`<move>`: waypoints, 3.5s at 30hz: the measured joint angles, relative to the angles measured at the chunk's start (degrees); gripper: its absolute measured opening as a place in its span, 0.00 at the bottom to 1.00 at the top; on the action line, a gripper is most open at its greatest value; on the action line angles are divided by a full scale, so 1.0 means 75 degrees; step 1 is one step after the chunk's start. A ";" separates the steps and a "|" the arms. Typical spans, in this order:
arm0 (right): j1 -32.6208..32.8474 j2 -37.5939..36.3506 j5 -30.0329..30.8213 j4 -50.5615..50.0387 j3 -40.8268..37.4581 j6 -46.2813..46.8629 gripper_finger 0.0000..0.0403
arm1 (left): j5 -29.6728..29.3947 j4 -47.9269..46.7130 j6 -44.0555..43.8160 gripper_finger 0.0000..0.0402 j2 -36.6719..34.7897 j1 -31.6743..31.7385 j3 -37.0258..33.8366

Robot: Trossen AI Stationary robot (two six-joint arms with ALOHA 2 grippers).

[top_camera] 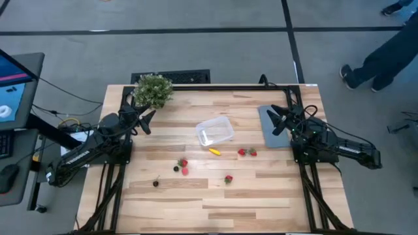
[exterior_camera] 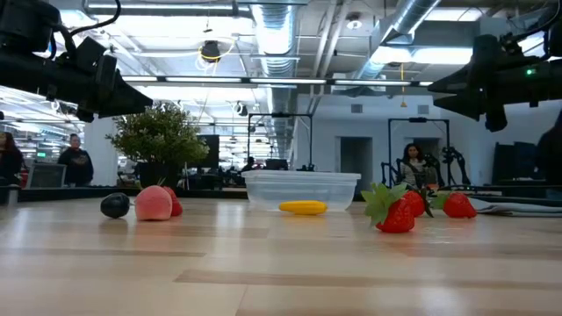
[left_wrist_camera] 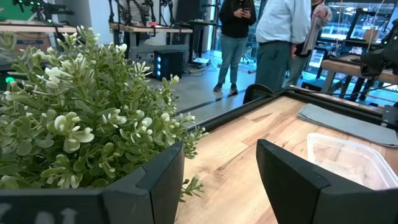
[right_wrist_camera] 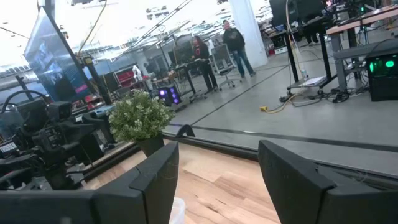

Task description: Pick and placing Produce into tupperware

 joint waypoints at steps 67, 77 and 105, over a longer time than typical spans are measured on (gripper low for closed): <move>0.0332 -0.0003 -0.0173 0.0006 -0.0002 -0.0041 0.72 | -0.0052 0.0007 -0.0175 0.48 0.0001 0.0001 0.0000; 0.0942 0.0206 -0.0794 -0.0175 0.0833 -0.0289 0.74 | -0.0064 0.0081 -0.0425 0.48 0.0003 0.0001 -0.0008; 0.3808 0.8905 -0.2451 -0.6587 0.6059 0.2255 0.74 | -0.0261 0.0090 -0.0262 0.48 0.0003 0.0003 0.0000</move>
